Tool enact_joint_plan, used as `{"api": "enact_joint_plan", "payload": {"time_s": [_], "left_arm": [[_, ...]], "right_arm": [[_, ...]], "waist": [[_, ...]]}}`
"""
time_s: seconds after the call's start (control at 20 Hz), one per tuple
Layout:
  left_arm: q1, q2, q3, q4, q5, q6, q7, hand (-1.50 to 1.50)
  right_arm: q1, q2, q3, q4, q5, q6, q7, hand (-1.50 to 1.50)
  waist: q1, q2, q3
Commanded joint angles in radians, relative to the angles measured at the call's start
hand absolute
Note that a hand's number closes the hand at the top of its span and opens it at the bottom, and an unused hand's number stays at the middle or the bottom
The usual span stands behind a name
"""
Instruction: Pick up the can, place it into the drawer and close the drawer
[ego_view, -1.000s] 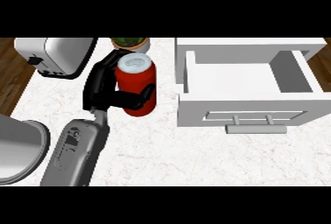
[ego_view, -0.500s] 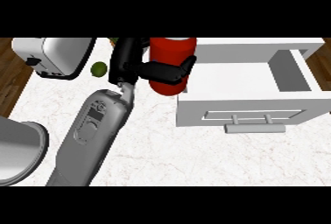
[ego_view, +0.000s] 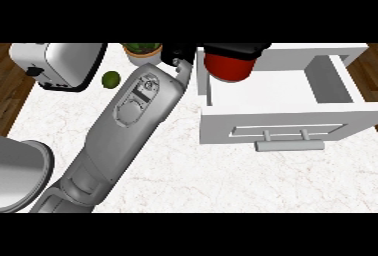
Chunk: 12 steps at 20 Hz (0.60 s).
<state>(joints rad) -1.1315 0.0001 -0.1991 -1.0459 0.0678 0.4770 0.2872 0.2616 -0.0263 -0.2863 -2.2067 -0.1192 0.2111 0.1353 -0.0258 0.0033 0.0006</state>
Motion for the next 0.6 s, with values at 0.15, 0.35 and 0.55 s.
{"api": "enact_joint_plan", "payload": {"time_s": [0.15, 0.35, 0.55], "left_arm": [[-0.207, 0.0, 0.054, 0.256, 0.062, -0.003, -0.046, 1.5], [-0.256, 0.0, -0.053, 0.272, 0.133, 0.072, -0.017, 1.5], [-0.326, 0.0, -0.062, 0.402, 0.169, 0.07, -0.084, 1.5]], "right_arm": [[0.058, 0.025, 0.094, -0.007, 0.07, -0.029, -0.047, -1.5], [0.014, 0.025, 0.043, 0.062, 0.057, -0.004, -0.09, -1.5], [-0.018, 0.025, 0.046, 0.004, 0.042, -0.022, -0.004, -1.5]], "waist": [[-0.014, 0.005, 0.0], [-0.009, 0.001, 0.001], [-0.021, 0.005, 0.001]]}}
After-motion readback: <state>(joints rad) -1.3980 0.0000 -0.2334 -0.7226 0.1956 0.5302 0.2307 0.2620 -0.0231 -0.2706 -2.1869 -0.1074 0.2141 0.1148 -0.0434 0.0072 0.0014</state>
